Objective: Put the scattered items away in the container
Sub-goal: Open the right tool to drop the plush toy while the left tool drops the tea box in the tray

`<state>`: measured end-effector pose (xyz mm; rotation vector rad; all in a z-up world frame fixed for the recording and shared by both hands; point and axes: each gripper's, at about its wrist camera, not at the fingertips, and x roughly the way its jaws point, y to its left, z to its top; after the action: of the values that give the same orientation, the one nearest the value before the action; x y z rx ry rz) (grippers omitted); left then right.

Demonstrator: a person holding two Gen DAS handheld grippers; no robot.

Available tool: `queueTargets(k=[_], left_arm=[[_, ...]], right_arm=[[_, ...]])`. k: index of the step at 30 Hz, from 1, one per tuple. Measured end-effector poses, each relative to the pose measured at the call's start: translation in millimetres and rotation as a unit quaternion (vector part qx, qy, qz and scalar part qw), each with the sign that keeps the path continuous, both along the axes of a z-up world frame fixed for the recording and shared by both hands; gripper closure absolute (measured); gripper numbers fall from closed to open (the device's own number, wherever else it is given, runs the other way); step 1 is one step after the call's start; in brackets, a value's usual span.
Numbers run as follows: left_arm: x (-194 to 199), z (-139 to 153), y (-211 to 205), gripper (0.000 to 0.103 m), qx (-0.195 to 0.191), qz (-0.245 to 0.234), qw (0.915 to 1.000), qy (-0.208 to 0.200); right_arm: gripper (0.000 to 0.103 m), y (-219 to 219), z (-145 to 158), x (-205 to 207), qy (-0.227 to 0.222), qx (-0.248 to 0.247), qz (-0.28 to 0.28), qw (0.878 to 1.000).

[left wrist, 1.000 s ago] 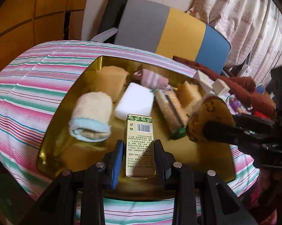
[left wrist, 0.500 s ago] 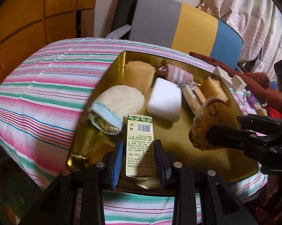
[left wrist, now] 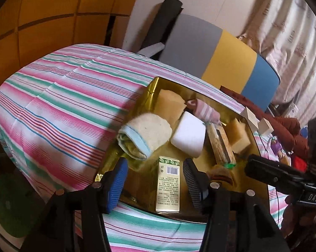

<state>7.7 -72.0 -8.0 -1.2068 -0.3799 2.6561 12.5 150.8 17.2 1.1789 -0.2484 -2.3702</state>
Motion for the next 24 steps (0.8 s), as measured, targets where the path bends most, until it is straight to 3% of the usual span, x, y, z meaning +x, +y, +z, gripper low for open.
queueTargets(k=[24], left_arm=[[5.4, 7.6, 50.7, 0.048, -0.008, -0.068, 0.9976, 0.001]], right_arm=[[0.023, 26.3, 8.9, 10.3, 0.020, 0.063, -0.042, 0.997]])
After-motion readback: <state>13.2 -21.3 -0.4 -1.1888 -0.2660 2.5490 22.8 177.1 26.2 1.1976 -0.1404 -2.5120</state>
